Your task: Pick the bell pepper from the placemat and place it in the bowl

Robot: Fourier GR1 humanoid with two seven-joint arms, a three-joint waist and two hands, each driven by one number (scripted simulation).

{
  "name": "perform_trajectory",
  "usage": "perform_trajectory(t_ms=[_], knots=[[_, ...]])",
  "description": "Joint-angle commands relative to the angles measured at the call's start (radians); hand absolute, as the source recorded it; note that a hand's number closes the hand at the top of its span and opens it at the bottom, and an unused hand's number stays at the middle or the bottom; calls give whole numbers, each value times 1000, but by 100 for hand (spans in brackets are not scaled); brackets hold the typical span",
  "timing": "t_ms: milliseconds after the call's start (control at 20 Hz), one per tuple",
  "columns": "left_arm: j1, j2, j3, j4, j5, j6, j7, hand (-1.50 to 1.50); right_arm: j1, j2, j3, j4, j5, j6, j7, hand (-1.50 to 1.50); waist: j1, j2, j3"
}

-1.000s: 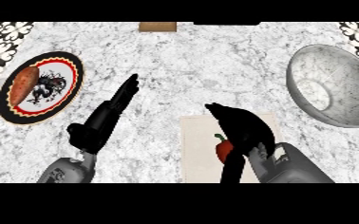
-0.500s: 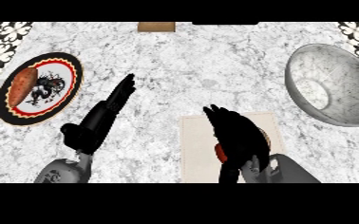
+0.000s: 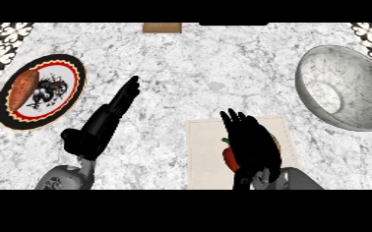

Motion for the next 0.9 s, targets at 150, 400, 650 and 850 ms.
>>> perform_trajectory(t_ms=[150,400,650,850], knots=[[3,27,52,-30,17,-53,15,0,27,77,-33,133,76,14,56,-150,6,2,0],[-28,-29,59,26,-17,-41,12,0,106,37,-71,74,109,49,-3,-150,0,1,0],[6,-32,70,-31,-33,-89,43,0,128,99,-97,172,203,5,-117,-150,3,1,0],[-17,-85,64,31,-93,-63,19,0,115,74,-156,181,214,9,-276,150,2,2,0]])
